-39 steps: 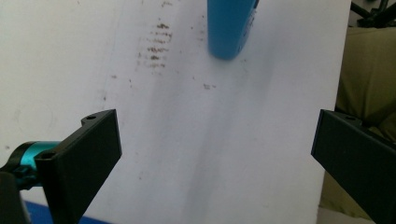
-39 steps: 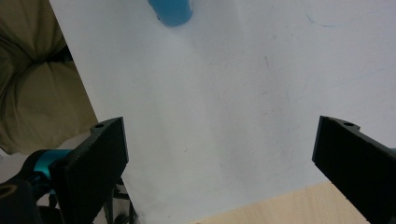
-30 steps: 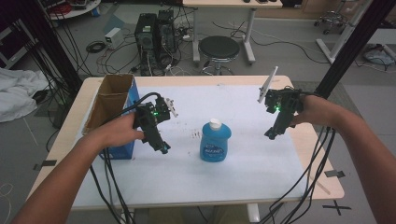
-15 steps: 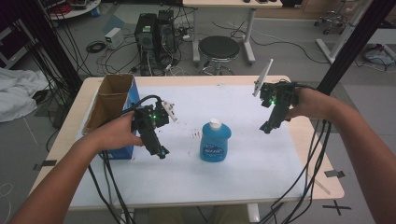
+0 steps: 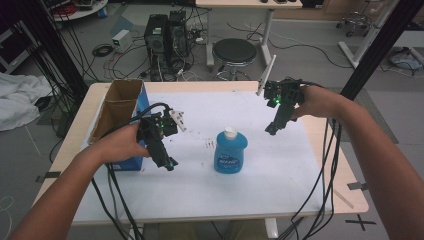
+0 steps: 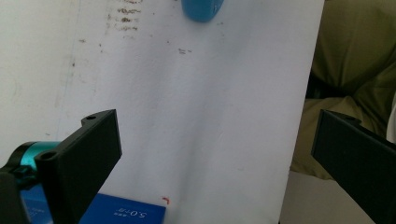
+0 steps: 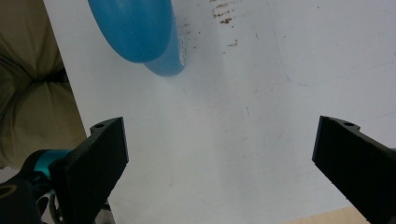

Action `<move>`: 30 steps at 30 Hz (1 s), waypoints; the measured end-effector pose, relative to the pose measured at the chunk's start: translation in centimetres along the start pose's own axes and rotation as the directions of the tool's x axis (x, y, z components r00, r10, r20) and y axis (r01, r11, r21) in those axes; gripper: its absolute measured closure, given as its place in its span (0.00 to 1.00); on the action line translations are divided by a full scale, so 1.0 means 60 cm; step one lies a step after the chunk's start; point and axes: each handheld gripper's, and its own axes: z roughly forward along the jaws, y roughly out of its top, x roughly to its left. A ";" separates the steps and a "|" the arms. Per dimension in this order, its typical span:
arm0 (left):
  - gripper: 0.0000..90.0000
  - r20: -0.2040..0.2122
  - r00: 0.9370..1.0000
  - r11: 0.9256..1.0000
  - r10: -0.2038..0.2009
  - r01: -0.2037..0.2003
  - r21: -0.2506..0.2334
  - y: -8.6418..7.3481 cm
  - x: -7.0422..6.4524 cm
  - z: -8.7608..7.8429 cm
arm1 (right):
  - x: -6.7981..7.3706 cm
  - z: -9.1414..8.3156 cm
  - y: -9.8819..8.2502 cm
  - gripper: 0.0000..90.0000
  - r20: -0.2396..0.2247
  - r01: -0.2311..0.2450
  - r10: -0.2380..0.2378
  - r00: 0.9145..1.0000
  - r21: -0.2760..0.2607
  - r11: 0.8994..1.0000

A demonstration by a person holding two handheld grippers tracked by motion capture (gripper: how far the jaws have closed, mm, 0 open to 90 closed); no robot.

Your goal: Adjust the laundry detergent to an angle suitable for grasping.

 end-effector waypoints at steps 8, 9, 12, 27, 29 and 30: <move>0.02 0.004 1.000 1.000 0.017 -0.017 -0.007 -0.004 0.000 -0.003 | 0.002 0.003 0.020 0.03 -0.003 0.025 -0.025 1.000 -0.003 1.000; 0.02 0.003 1.000 1.000 0.013 -0.013 -0.007 -0.005 0.001 -0.003 | 0.002 0.002 0.022 0.03 -0.002 0.021 -0.021 1.000 0.000 1.000; 0.02 -0.004 1.000 1.000 0.016 -0.016 -0.015 -0.006 0.002 -0.004 | 0.004 0.000 0.025 0.03 -0.002 0.016 -0.016 1.000 0.005 1.000; 0.02 -0.012 1.000 0.999 0.025 -0.025 -0.020 -0.006 0.006 -0.003 | 0.002 -0.001 0.021 0.03 -0.003 0.032 -0.032 0.999 0.001 0.999; 0.02 -0.020 1.000 1.000 0.021 -0.021 -0.019 -0.006 0.006 -0.004 | 0.007 -0.001 0.021 0.03 0.001 0.021 -0.021 1.000 0.012 1.000; 0.02 -0.023 1.000 1.000 0.012 -0.013 -0.025 -0.006 0.006 -0.005 | 0.007 -0.002 0.020 0.03 0.001 0.027 -0.027 1.000 0.011 1.000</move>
